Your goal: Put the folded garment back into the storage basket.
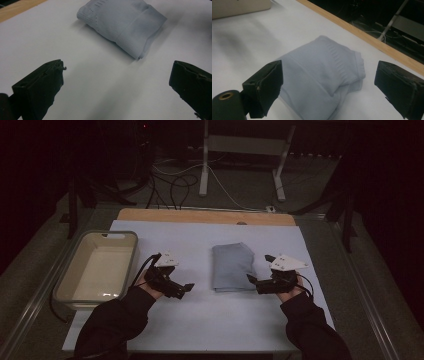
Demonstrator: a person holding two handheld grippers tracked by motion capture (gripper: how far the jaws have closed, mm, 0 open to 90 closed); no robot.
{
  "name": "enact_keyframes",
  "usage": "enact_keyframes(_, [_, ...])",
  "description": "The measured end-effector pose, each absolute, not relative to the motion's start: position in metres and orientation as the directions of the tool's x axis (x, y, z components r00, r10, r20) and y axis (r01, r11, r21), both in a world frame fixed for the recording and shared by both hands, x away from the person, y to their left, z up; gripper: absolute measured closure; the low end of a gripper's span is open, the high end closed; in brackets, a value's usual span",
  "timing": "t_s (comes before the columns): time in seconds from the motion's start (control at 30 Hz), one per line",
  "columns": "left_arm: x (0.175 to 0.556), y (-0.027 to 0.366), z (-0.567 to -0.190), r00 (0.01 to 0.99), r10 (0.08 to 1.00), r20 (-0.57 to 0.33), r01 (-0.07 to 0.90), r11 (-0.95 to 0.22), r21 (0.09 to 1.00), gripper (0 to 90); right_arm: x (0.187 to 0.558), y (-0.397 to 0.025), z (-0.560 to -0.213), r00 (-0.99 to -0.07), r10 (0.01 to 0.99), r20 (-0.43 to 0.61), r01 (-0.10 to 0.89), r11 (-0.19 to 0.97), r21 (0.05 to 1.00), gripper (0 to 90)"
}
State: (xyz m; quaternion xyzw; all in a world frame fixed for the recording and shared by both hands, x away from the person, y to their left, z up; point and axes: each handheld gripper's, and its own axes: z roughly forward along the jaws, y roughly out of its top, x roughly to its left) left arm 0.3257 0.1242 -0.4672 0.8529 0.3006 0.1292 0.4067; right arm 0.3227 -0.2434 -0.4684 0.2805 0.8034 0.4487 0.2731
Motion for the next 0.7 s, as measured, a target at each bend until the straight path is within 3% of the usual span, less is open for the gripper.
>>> enact_keyframes(0.7, [0.352,0.106,-0.479,0.768,0.628,-0.13,0.502,-0.463,0.731,0.0,0.339,-0.24,-0.487,-0.692,0.706,-0.151,0.262,0.441,0.858,8.4])
